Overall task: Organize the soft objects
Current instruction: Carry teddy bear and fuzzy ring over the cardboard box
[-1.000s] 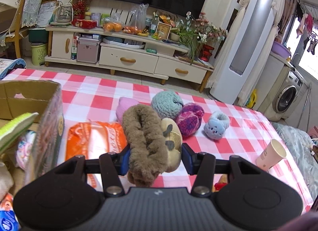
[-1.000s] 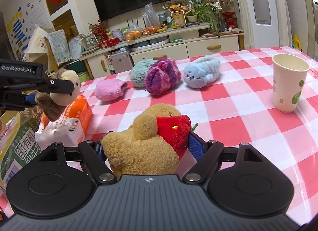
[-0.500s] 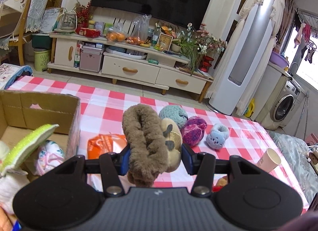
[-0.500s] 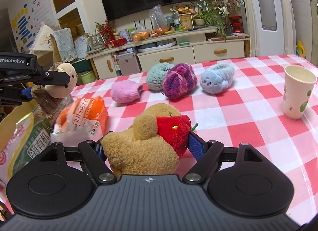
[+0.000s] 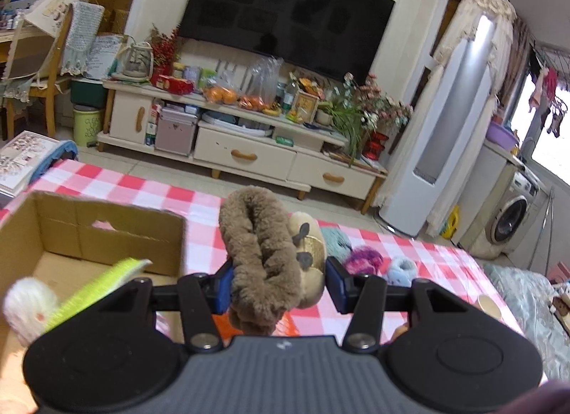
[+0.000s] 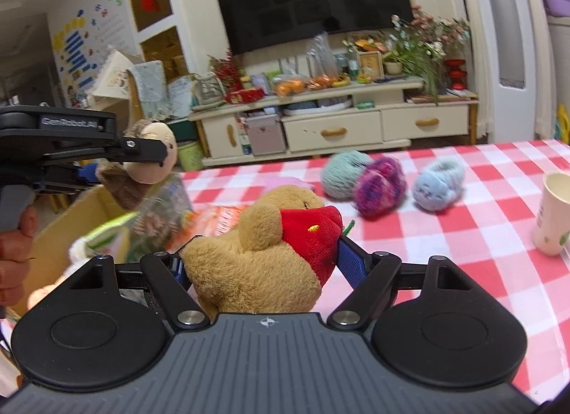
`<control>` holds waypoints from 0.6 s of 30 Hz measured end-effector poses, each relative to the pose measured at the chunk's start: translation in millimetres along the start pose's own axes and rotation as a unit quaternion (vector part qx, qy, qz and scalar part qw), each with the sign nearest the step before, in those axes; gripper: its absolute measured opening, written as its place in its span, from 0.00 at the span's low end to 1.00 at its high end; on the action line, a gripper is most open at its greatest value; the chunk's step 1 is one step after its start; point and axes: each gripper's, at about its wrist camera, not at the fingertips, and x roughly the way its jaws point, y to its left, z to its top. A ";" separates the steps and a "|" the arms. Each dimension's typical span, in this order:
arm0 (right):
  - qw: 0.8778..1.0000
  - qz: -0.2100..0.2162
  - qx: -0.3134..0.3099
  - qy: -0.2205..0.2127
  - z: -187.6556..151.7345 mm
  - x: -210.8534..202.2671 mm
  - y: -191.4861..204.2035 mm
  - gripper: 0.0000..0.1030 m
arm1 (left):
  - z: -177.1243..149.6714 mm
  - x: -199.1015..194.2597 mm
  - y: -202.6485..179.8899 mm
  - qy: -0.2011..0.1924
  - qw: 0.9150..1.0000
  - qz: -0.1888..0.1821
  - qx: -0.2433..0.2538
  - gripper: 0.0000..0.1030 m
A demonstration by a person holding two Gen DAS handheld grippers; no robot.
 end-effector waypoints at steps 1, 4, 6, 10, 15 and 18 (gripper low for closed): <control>1.000 0.006 -0.003 -0.002 1.6 -0.4 4.8 0.95 | 2.5 -2.7 5.6 -0.004 1.000 0.002 -0.005 0.49; 1.000 0.027 -0.014 -0.005 6.5 1.0 23.0 0.95 | 10.1 -9.7 21.8 -0.018 1.000 0.010 -0.022 0.50; 0.999 0.044 -0.022 -0.006 8.9 1.0 34.9 0.95 | 14.7 -14.6 34.0 -0.029 0.999 0.020 -0.036 0.50; 0.996 0.078 -0.039 -0.008 14.2 1.9 58.9 0.95 | 21.4 -22.7 61.7 -0.045 0.996 0.040 -0.067 0.50; 0.991 0.114 -0.065 -0.007 17.5 8.5 91.5 0.95 | 25.9 -21.7 89.8 -0.051 0.993 0.072 -0.084 0.50; 0.988 0.132 -0.078 -0.002 16.5 12.6 107.0 0.95 | 26.6 -17.8 103.3 -0.046 0.991 0.087 -0.091 0.50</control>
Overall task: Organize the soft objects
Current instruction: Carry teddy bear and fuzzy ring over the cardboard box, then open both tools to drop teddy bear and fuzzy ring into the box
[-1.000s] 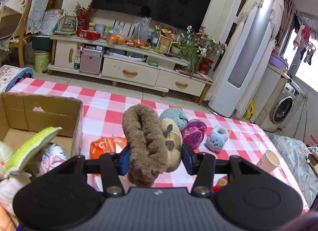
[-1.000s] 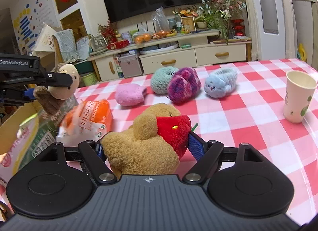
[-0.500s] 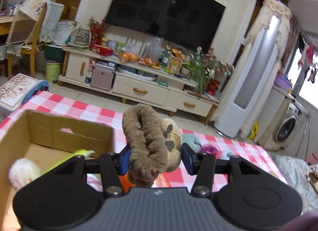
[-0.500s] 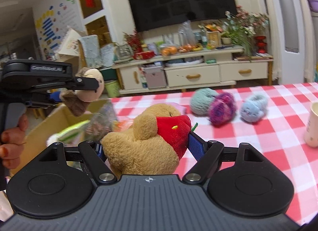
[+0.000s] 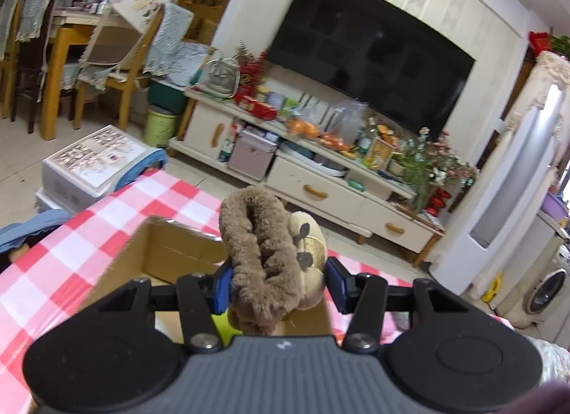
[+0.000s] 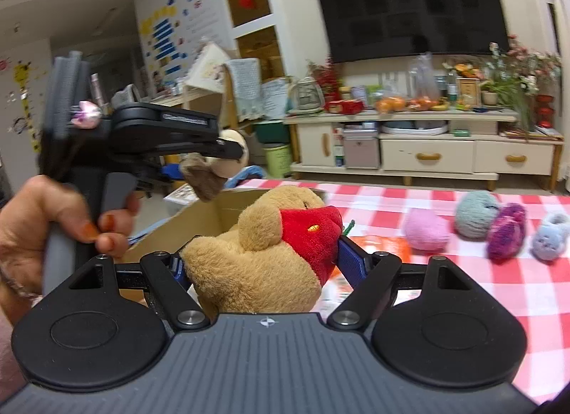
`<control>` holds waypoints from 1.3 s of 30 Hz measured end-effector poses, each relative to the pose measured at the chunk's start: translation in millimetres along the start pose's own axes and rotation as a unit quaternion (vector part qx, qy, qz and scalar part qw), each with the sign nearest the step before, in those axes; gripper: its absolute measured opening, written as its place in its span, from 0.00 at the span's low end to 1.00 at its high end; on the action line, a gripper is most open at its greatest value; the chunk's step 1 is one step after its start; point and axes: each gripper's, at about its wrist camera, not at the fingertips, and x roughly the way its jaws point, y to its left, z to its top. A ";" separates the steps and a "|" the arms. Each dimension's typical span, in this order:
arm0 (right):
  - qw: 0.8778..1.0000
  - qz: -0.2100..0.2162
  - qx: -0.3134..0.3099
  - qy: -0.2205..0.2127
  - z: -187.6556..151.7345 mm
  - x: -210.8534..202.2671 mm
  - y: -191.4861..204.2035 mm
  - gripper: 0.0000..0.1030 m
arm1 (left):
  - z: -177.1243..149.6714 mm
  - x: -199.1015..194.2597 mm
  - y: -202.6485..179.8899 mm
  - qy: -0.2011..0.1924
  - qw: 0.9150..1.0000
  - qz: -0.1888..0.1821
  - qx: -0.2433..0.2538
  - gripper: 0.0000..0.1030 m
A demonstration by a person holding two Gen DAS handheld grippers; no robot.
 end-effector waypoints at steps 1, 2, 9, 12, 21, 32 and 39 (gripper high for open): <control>1.000 0.005 -0.005 0.002 0.3 2.2 5.1 0.95 | 0.5 2.4 3.7 0.002 1.000 0.003 -0.002 0.50; 1.000 0.010 -0.010 0.004 0.3 4.7 9.8 0.95 | 1.4 5.1 7.3 0.005 1.000 0.007 -0.003 0.50; 0.998 0.028 -0.040 0.026 -2.0 19.1 32.9 0.95 | -4.4 16.2 21.2 0.030 0.999 0.026 0.004 0.51; 0.998 0.034 -0.041 0.037 -3.8 21.2 35.0 0.96 | -8.7 19.9 23.6 0.039 0.998 0.039 0.010 0.51; 0.996 0.046 -0.050 0.058 -12.7 22.7 36.9 0.99 | -13.6 22.5 21.7 0.052 0.997 0.063 0.011 0.65; 1.000 0.008 -0.017 0.022 -8.6 -1.3 16.5 1.00 | -16.1 17.9 4.6 0.037 0.996 0.069 0.034 0.89; 1.000 -0.012 0.014 0.021 -11.3 -9.1 -0.9 1.00 | -21.0 19.1 -11.2 0.040 0.995 0.069 0.052 0.90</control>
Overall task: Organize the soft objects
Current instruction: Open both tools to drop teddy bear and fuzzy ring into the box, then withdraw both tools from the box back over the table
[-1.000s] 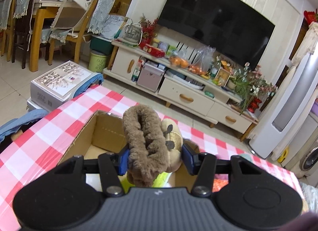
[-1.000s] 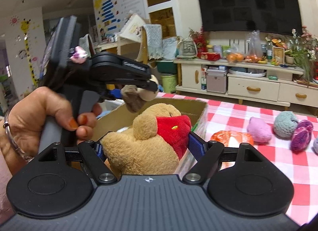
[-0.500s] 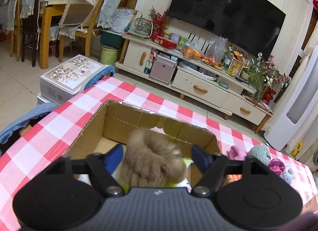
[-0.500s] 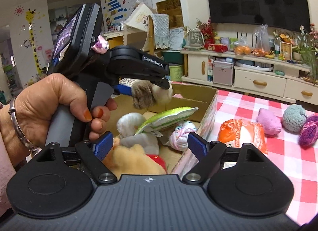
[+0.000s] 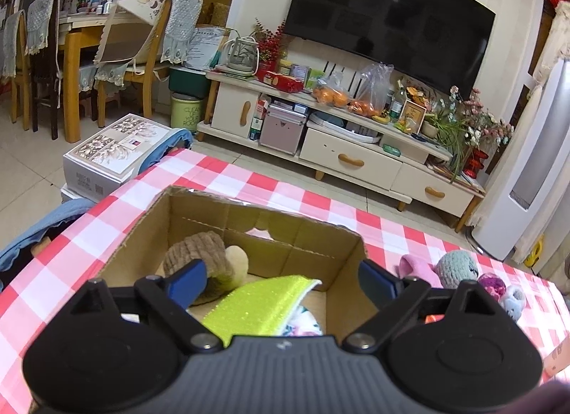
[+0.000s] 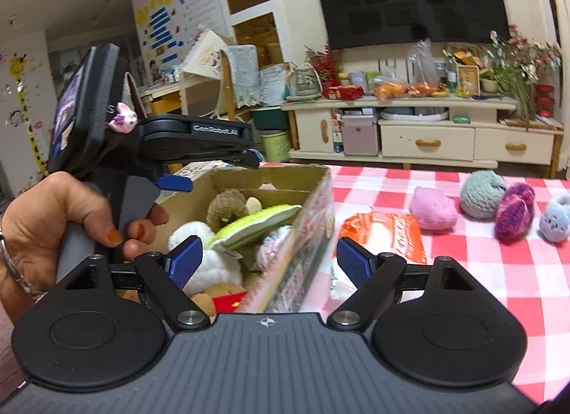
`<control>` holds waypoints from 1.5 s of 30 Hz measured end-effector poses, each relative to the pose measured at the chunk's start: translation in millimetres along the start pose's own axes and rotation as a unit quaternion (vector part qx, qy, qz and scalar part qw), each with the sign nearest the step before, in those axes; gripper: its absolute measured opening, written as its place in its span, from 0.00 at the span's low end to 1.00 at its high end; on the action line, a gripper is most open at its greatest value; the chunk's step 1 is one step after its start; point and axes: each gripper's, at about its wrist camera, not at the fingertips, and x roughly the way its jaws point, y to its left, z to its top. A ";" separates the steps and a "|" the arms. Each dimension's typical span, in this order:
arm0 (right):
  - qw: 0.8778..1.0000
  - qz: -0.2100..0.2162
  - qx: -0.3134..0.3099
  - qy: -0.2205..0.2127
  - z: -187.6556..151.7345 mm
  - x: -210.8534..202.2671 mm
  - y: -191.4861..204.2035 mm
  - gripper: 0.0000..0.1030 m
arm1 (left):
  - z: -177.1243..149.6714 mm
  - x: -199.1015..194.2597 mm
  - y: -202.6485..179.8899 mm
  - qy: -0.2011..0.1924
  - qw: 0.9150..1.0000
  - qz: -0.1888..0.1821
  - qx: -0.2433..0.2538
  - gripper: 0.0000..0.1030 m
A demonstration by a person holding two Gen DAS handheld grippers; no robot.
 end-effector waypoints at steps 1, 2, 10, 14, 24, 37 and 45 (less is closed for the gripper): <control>1.000 -0.002 0.004 0.001 -0.7 -1.3 -2.1 1.00 | -0.8 0.3 -2.8 0.001 1.000 0.000 0.004 0.90; 1.000 -0.005 0.007 0.001 -1.7 -1.2 -3.3 1.00 | -1.9 0.4 -5.7 0.002 1.000 0.001 0.009 0.91; 1.000 -0.024 0.019 -0.003 -4.8 -9.0 -17.0 1.00 | -8.6 -1.4 -31.5 -0.002 0.999 0.005 0.047 0.95; 0.999 -0.032 0.022 -0.003 -6.5 -14.3 -22.7 1.00 | -12.5 -1.7 -45.2 -0.002 0.998 0.004 0.066 0.96; 0.998 -0.055 0.039 -0.004 -11.3 -28.6 -41.8 1.00 | -23.4 -2.3 -81.7 -0.004 0.994 0.002 0.107 0.99; 0.995 -0.089 0.049 -0.009 -19.1 -39.3 -65.3 1.00 | -37.8 -0.1 -115.6 0.002 0.989 -0.002 0.146 0.99; 0.992 -0.110 0.065 -0.015 -25.7 -45.0 -86.5 1.00 | -46.0 2.5 -132.1 0.009 0.986 -0.006 0.167 0.99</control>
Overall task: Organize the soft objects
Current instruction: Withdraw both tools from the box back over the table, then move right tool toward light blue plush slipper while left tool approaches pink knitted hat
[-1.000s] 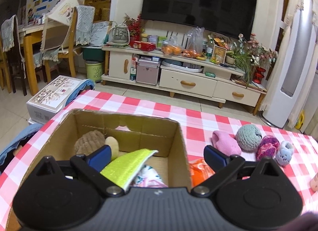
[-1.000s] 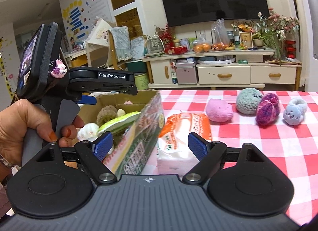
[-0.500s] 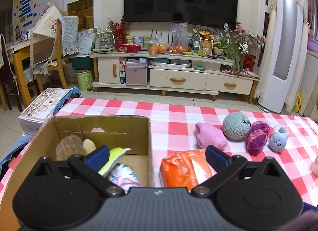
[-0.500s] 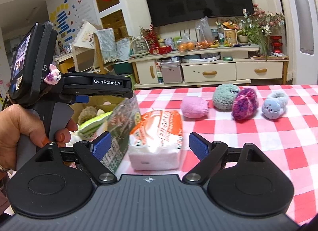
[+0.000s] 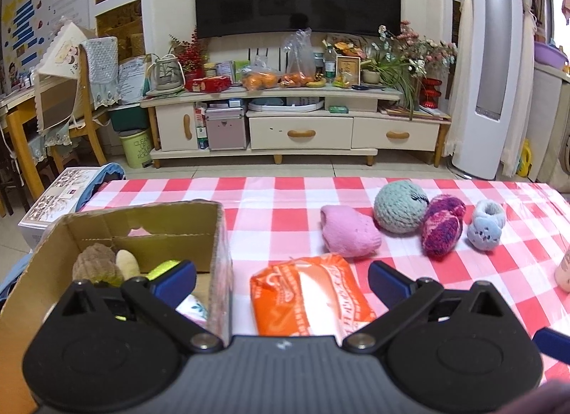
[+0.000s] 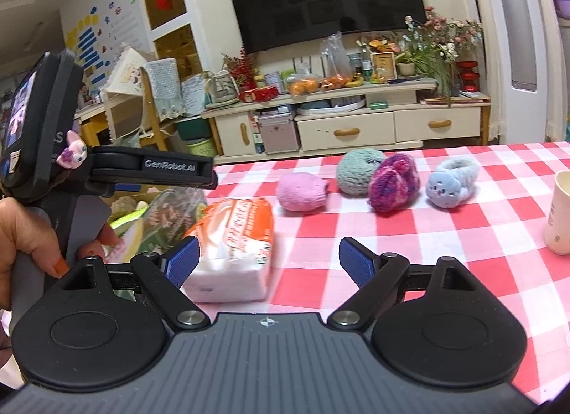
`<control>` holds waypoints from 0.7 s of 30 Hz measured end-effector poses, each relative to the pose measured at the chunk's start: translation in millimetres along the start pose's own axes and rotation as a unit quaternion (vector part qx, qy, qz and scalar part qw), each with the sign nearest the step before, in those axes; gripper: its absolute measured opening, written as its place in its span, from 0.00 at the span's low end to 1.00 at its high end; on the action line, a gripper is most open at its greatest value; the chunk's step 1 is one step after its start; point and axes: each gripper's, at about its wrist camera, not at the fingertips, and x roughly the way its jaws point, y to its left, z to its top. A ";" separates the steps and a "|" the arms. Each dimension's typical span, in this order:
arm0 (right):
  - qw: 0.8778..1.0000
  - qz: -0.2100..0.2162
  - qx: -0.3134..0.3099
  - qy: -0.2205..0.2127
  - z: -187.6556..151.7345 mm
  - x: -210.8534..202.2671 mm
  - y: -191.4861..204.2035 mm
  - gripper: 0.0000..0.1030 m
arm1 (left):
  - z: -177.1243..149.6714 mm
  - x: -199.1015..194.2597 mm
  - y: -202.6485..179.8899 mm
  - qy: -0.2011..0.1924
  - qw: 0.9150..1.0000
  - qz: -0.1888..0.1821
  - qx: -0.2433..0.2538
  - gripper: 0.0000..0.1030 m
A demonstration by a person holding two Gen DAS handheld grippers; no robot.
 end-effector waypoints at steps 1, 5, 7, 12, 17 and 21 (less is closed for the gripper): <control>1.000 -0.003 0.003 -0.001 -0.2 0.1 -3.0 1.00 | -0.4 0.1 -1.9 0.001 1.000 -0.001 0.003 0.99; 1.000 -0.013 0.013 -0.005 -2.0 0.2 -13.3 1.00 | -0.2 1.2 -11.0 -0.001 1.000 -0.002 0.010 0.99; 1.000 -0.019 0.018 -0.006 -3.5 0.4 -19.0 1.00 | -0.6 1.5 -13.7 -0.001 1.000 -0.003 0.013 0.99; 0.999 -0.036 0.030 -0.007 -7.1 3.0 -33.0 1.00 | -1.2 3.5 -22.3 -0.002 1.000 -0.005 0.021 0.99; 0.997 -0.064 0.041 -0.012 -9.8 8.4 -51.0 1.00 | -1.7 4.8 -31.0 -0.004 1.000 -0.006 0.029 0.99; 0.995 -0.087 0.054 -0.016 -11.1 15.4 -71.0 1.00 | -2.4 8.1 -39.9 -0.003 0.999 -0.010 0.035 0.99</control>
